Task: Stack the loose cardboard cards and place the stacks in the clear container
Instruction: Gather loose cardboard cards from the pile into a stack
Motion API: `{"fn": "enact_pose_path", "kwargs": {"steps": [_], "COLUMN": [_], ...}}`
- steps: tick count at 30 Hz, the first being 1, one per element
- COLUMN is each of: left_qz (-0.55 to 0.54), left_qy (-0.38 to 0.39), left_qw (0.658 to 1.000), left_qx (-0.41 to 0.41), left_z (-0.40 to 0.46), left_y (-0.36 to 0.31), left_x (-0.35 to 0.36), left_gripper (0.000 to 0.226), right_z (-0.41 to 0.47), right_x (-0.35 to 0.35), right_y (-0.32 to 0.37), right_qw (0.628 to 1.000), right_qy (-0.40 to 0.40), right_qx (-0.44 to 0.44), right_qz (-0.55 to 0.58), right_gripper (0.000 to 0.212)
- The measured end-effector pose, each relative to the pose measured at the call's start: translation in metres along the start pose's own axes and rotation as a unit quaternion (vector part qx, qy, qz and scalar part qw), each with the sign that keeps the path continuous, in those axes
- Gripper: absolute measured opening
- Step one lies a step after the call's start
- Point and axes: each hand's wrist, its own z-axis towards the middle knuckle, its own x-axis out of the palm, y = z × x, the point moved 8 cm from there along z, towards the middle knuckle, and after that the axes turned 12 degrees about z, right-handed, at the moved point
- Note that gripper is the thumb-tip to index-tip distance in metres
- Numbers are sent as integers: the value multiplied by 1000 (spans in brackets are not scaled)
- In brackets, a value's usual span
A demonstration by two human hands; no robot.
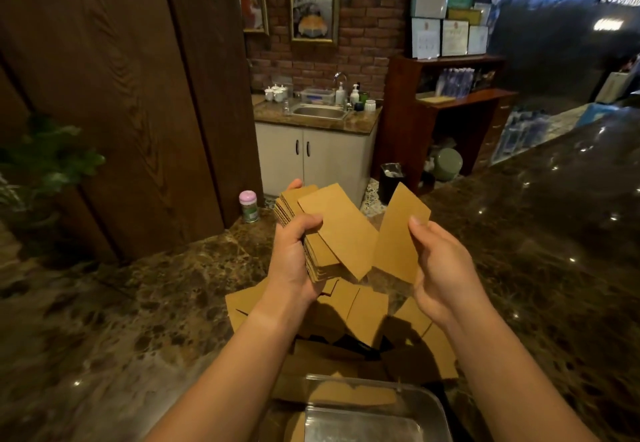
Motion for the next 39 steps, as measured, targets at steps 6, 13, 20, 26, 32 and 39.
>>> {"fn": "enact_pose_path", "kwargs": {"steps": [6, 13, 20, 26, 32, 39], "left_qz": [-11, 83, 36, 28, -6, -25], "left_qy": [8, 151, 187, 260, 190, 76], "left_qw": [1000, 949, 920, 940, 970, 986], "left_qx": [-11, -263, -342, -218, -154, -144], "left_z": [3, -11, -30, -23, -4, -2], "left_y": [2, 38, 70, 57, 47, 42], "left_x": [0, 13, 17, 15, 10, 8], "left_gripper": [46, 39, 49, 86, 64, 17], "right_z": [0, 14, 14, 21, 18, 16], "right_x": [15, 34, 46, 30, 13, 10], "right_y": [7, 28, 24, 38, 21, 9], "right_qw": [984, 877, 861, 897, 974, 983], "right_qy": [87, 269, 253, 146, 92, 99], "right_qx": [-29, 6, -92, -160, -5, 15], "right_qz": [-154, -397, -432, -385, -205, -155], "right_gripper": [20, 23, 19, 14, 29, 28]}}
